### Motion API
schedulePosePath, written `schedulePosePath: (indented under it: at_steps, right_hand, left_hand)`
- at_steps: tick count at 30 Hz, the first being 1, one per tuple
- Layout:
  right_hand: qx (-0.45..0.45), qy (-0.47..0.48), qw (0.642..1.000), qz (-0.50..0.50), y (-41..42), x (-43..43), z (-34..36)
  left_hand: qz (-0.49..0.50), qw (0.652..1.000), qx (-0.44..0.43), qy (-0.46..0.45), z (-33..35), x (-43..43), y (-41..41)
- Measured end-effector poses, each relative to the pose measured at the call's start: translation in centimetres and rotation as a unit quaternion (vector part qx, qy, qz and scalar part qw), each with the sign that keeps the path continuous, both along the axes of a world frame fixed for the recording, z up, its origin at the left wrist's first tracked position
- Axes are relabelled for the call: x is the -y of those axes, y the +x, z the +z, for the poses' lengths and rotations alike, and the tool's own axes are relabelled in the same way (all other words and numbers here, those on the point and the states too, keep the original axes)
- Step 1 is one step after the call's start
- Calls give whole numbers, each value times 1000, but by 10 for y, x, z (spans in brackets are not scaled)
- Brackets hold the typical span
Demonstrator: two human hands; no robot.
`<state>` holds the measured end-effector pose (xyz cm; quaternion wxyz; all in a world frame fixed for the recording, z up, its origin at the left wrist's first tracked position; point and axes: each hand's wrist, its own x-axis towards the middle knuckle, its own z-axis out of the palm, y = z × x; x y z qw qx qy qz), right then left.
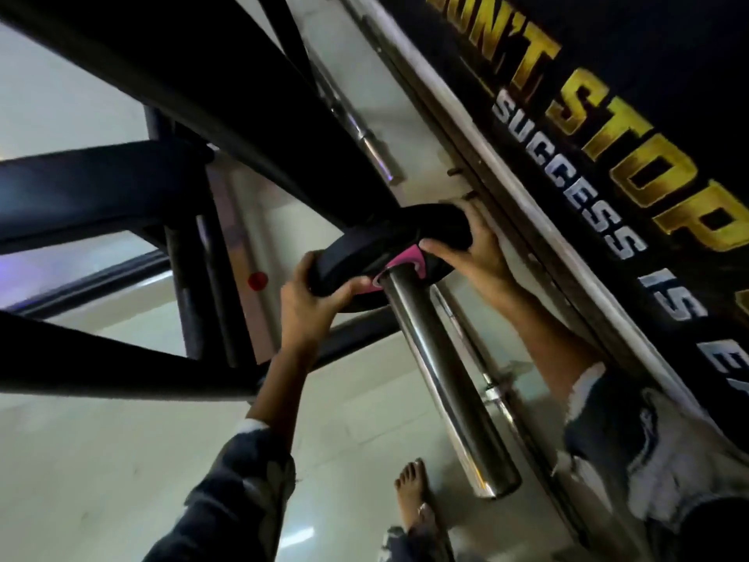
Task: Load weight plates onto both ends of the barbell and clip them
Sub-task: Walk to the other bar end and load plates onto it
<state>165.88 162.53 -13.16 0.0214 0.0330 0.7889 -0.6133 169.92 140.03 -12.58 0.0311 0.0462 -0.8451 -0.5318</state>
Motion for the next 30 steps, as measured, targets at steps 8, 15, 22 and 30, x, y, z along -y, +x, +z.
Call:
schedulePosePath:
  at_steps: [8,15,22,30]
  right_hand:
    - [-82,-16,996,-38,-9,-2,-12]
    - [-58,-21,998,-15,106,-36,-2]
    - [-52,-12,995,-86,298,-76,23]
    - [-110,-15,993,-45,447,-57,132]
  left_hand:
    - [74,991,-91,67,-13,-20,-6]
    - [63,988,-119,71,-14,-50,102]
    - [66,992,-73,74,-3,-101,279]
    - [115,981,-132,78,112,-79,454]
